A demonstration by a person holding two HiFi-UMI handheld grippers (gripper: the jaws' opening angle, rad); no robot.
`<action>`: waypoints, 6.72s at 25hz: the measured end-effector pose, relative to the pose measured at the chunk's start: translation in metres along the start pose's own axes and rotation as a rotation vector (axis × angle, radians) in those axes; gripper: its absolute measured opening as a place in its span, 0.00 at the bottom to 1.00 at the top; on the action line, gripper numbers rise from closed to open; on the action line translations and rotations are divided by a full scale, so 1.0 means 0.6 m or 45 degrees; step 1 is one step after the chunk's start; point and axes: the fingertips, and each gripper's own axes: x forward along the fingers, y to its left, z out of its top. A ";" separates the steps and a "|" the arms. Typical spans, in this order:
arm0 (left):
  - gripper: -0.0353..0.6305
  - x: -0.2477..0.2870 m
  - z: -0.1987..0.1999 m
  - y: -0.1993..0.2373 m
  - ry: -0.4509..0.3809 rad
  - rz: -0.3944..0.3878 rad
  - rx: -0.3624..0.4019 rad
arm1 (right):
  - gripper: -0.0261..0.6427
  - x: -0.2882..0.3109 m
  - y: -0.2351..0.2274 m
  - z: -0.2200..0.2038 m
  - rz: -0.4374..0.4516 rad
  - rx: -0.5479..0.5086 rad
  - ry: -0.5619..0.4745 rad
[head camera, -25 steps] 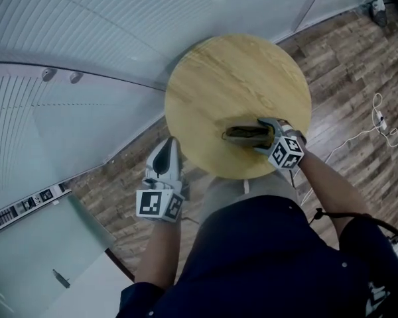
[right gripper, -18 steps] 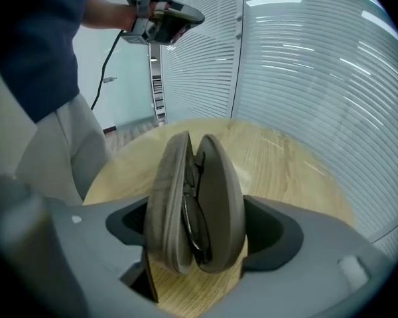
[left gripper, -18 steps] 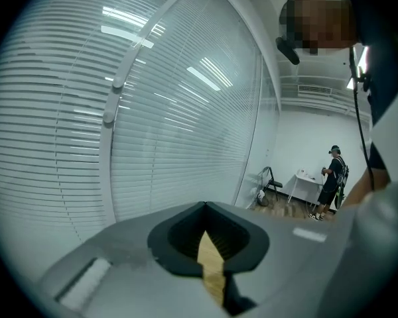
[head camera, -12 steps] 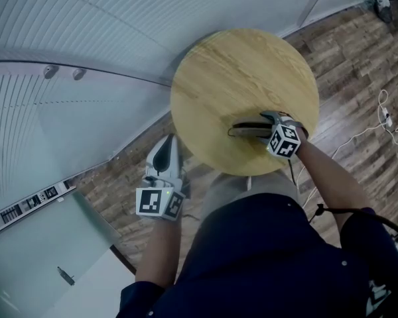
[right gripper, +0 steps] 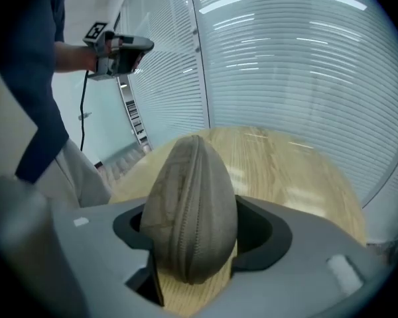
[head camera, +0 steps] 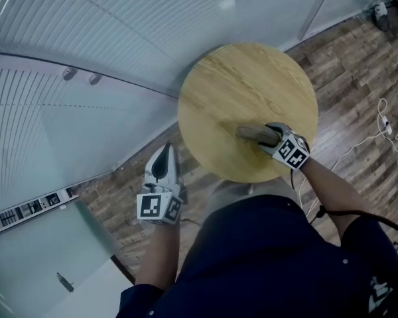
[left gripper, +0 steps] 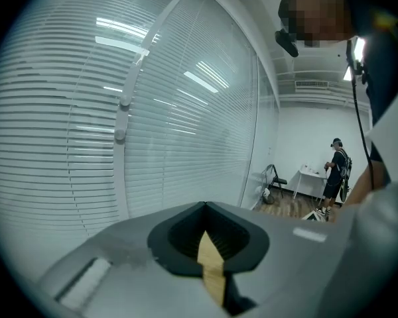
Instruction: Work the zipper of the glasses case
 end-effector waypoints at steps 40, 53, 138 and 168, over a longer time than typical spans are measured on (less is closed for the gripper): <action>0.55 0.052 0.110 -0.383 -0.156 -1.384 -0.668 | 0.49 -0.375 0.099 0.384 0.329 0.425 -1.164; 0.53 0.022 0.169 -0.395 -0.259 -1.445 -0.696 | 0.49 -0.388 0.144 0.423 0.538 0.431 -1.308; 0.53 0.062 -0.111 -0.316 0.893 -1.097 1.132 | 0.33 -0.294 0.215 0.401 0.281 -0.789 -0.388; 0.51 0.043 0.001 -0.376 0.553 -1.384 0.530 | 0.05 -0.447 0.122 0.491 0.347 -0.099 -1.093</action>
